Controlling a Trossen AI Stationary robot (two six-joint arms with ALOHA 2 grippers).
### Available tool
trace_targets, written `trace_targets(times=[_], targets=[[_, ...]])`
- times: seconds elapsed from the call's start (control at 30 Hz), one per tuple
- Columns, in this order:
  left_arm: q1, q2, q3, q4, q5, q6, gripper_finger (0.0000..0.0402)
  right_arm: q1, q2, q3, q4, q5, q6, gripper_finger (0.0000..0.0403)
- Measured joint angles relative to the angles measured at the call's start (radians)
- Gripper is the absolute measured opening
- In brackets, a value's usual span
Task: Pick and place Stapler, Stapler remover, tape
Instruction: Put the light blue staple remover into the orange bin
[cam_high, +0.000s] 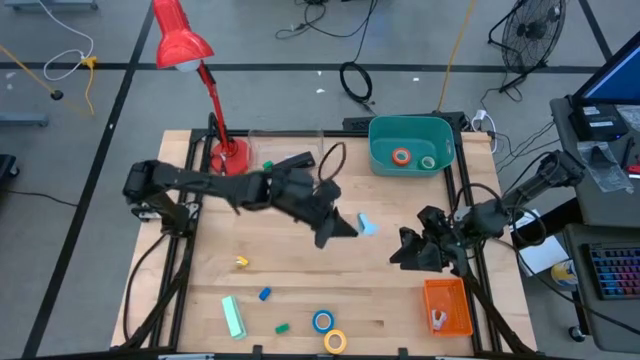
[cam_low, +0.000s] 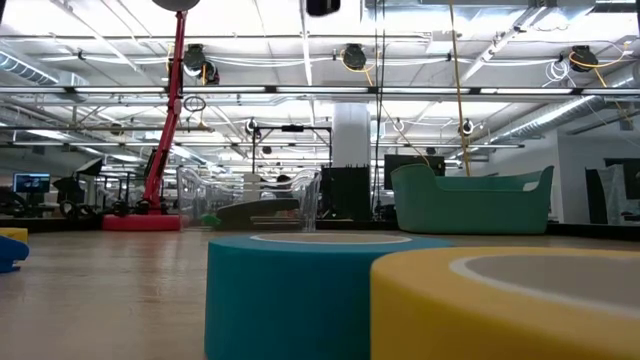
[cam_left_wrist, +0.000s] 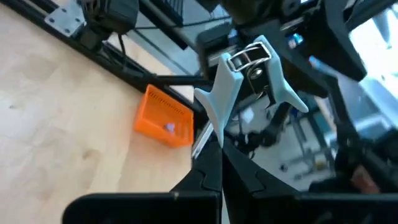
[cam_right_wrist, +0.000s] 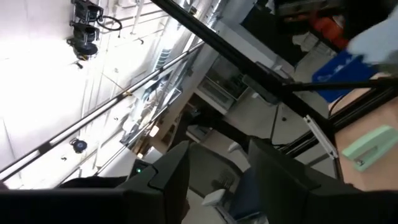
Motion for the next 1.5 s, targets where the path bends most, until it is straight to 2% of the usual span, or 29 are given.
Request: trace_targets(times=[0.27, 0.37, 0.5, 0.63, 0.77, 0.87, 0.97, 1.1, 1.23, 1.3, 1.37, 1.5], targets=[[0.178, -0.013, 0.000, -0.056, 0.267, 0.230, 0.0000, -0.012, -0.035, 0.000, -0.005, 0.030, -0.026, 0.0157], [0.199, -0.014, 0.000, -0.094, 0.355, 0.321, 0.0000, -0.023, -0.055, 0.000, -0.007, 0.064, -0.026, 0.0157], [0.200, -0.013, 0.000, -0.196, 0.422, 0.422, 0.0000, -0.041, -0.083, 0.000, -0.038, 0.106, -0.009, 0.0157], [0.210, -0.002, 0.000, -0.207, 0.483, 0.480, 0.0000, -0.071, -0.088, 0.000, -0.083, 0.139, 0.038, 0.0157], [0.222, 0.030, 0.051, -0.224, 0.502, 0.531, 0.0000, -0.098, -0.071, 0.000, -0.140, 0.134, 0.098, 0.0157], [0.224, 0.051, 0.129, -0.333, 0.500, 0.611, 0.0000, -0.107, -0.056, -0.001, -0.157, 0.135, 0.123, 0.0157], [0.222, 0.052, 0.182, -0.467, 0.420, 0.701, 0.0000, -0.113, -0.047, -0.001, -0.154, 0.146, 0.125, 0.0157], [0.225, 0.052, 0.205, -0.540, 0.346, 0.733, 0.0000, -0.119, -0.040, -0.001, -0.148, 0.218, 0.103, 0.0157], [0.205, 0.065, 0.207, -0.479, 0.348, 0.710, 0.0000, -0.127, -0.018, 0.000, -0.138, 0.236, 0.088, 0.0157], [0.197, 0.084, 0.209, -0.411, 0.392, 0.670, 0.0000, -0.133, 0.001, 0.000, -0.141, 0.219, 0.093, 0.0157], [0.188, 0.103, 0.207, -0.413, 0.415, 0.657, 0.0000, -0.134, 0.018, 0.000, -0.142, 0.214, 0.101, 0.0157], [0.189, 0.101, 0.207, -0.446, 0.391, 0.674, 0.0000, -0.135, 0.045, 0.000, -0.109, 0.214, 0.105, 0.0157]])
